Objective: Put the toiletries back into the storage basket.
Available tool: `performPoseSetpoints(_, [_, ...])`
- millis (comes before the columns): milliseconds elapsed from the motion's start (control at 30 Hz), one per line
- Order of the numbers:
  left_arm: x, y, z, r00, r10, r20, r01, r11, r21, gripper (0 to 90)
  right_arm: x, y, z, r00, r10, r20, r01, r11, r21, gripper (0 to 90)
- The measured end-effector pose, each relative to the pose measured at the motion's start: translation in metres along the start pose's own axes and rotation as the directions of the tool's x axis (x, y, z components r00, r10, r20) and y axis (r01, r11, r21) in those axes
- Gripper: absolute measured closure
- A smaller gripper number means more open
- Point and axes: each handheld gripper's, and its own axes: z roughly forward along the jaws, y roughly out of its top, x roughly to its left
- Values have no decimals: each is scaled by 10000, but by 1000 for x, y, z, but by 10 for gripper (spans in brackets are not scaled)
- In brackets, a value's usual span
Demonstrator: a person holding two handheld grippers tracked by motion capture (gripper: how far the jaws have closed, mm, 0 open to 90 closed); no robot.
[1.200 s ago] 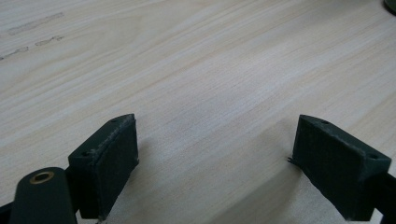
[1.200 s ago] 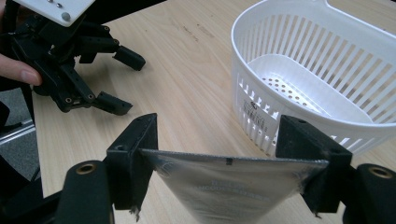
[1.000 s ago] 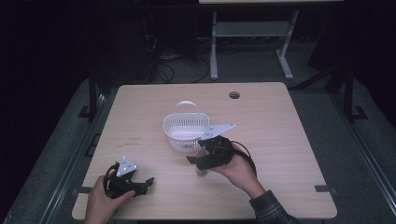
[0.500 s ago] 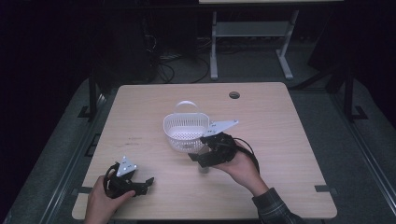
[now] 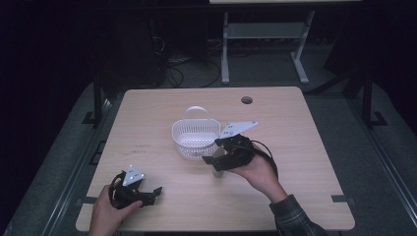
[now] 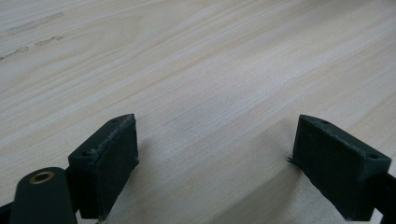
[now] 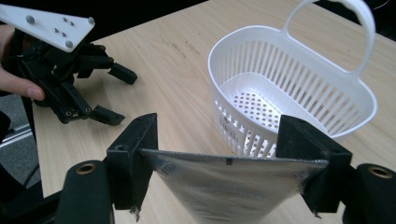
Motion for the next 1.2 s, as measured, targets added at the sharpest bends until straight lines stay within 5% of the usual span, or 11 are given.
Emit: performPoseSetpoints(1200, [0,0,0,10000,0,-5,0,10000,-5,131,-24,37,-29,9986,106,521,-64,9968,-795,298])
